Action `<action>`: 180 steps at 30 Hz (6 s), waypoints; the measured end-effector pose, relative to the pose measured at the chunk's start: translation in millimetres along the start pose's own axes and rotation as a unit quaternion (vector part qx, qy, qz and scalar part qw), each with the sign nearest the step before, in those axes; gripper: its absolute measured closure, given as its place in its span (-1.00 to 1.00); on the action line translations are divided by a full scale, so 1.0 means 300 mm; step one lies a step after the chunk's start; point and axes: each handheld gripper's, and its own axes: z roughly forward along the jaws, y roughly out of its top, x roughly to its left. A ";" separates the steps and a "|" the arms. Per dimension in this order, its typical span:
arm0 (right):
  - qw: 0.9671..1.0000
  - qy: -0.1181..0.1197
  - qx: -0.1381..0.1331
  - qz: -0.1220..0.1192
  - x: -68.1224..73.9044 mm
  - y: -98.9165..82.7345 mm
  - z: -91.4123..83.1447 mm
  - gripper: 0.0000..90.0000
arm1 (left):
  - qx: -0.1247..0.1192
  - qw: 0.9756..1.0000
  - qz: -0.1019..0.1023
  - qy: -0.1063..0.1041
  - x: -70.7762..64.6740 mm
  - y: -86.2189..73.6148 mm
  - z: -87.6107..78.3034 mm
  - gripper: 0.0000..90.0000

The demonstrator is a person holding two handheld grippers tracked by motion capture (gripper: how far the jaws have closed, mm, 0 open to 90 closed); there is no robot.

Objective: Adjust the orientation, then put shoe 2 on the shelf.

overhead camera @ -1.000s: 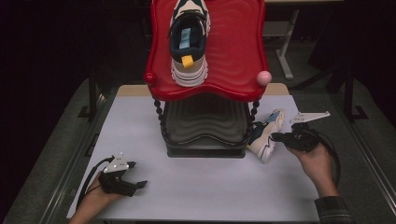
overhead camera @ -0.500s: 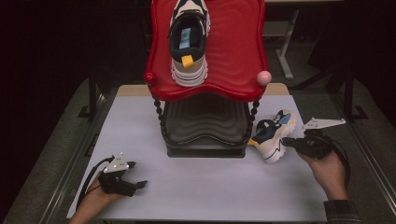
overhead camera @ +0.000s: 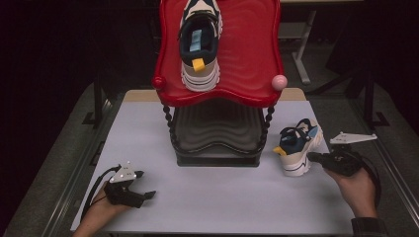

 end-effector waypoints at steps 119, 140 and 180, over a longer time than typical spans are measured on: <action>0.988 0.130 -0.076 -0.024 -0.075 0.143 0.205 0.38 | 0.001 1.000 0.000 -0.002 0.002 -0.001 0.000 -0.71; 0.984 0.140 -0.111 -0.001 -0.077 0.170 0.121 0.43 | 0.001 1.000 0.000 -0.002 0.002 -0.001 0.000 -0.71; 0.965 0.122 -0.226 -0.048 -0.005 0.593 -0.351 0.44 | 0.001 1.000 0.000 -0.002 0.002 0.000 0.000 -0.71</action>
